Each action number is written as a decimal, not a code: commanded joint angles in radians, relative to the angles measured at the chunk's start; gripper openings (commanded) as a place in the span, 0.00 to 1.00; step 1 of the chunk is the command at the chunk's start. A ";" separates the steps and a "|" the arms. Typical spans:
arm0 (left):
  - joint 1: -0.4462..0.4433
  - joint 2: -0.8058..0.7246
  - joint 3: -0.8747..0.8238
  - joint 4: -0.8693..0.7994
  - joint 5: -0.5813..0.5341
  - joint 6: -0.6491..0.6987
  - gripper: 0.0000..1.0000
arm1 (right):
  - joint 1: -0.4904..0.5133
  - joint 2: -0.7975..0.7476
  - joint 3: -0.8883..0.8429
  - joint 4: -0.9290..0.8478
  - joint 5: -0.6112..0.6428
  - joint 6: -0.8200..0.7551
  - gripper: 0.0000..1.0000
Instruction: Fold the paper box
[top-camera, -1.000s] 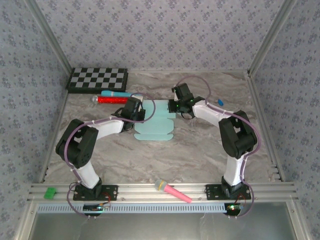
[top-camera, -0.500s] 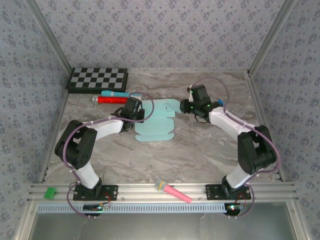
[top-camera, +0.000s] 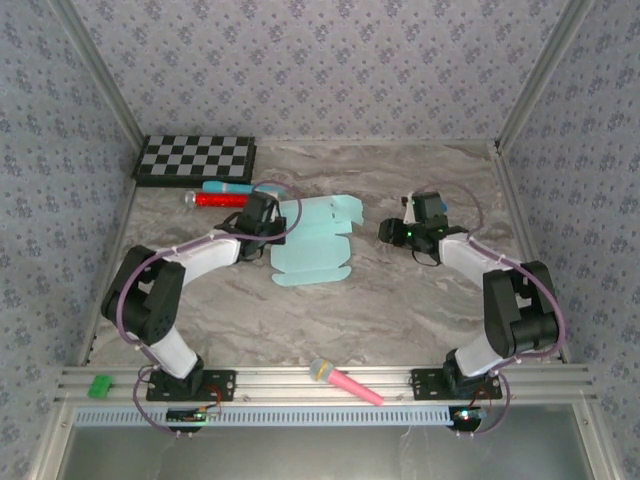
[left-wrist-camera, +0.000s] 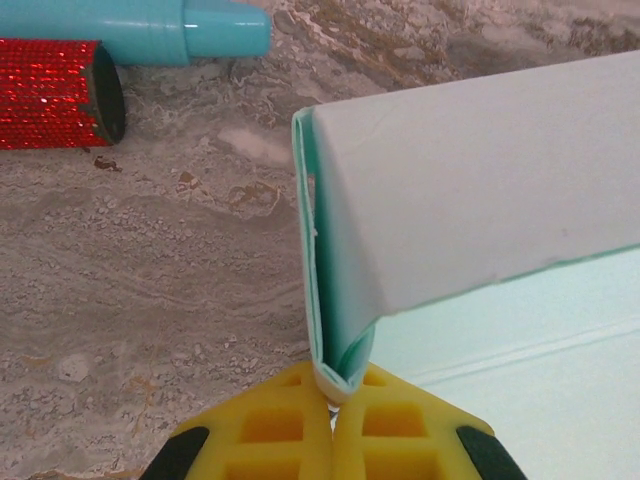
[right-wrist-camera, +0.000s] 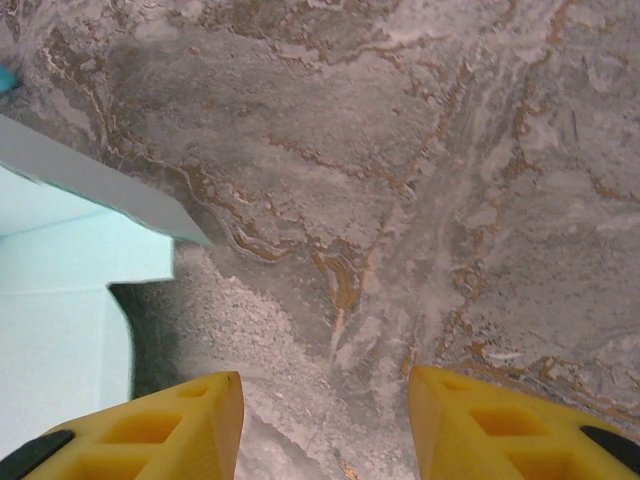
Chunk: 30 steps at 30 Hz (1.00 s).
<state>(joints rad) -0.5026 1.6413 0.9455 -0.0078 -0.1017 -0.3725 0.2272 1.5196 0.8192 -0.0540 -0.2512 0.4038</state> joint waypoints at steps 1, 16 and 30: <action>0.022 -0.047 0.016 0.008 0.067 -0.045 0.00 | -0.013 -0.005 -0.023 0.060 -0.083 0.037 0.49; 0.049 -0.113 0.017 0.014 0.171 -0.109 0.00 | -0.022 0.072 -0.051 0.300 -0.237 0.204 0.37; 0.049 -0.127 0.004 0.038 0.188 -0.150 0.00 | 0.022 0.158 -0.057 0.577 -0.283 0.378 0.29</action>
<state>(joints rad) -0.4599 1.5497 0.9451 -0.0021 0.0643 -0.4999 0.2405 1.6566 0.7746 0.4114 -0.5049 0.7143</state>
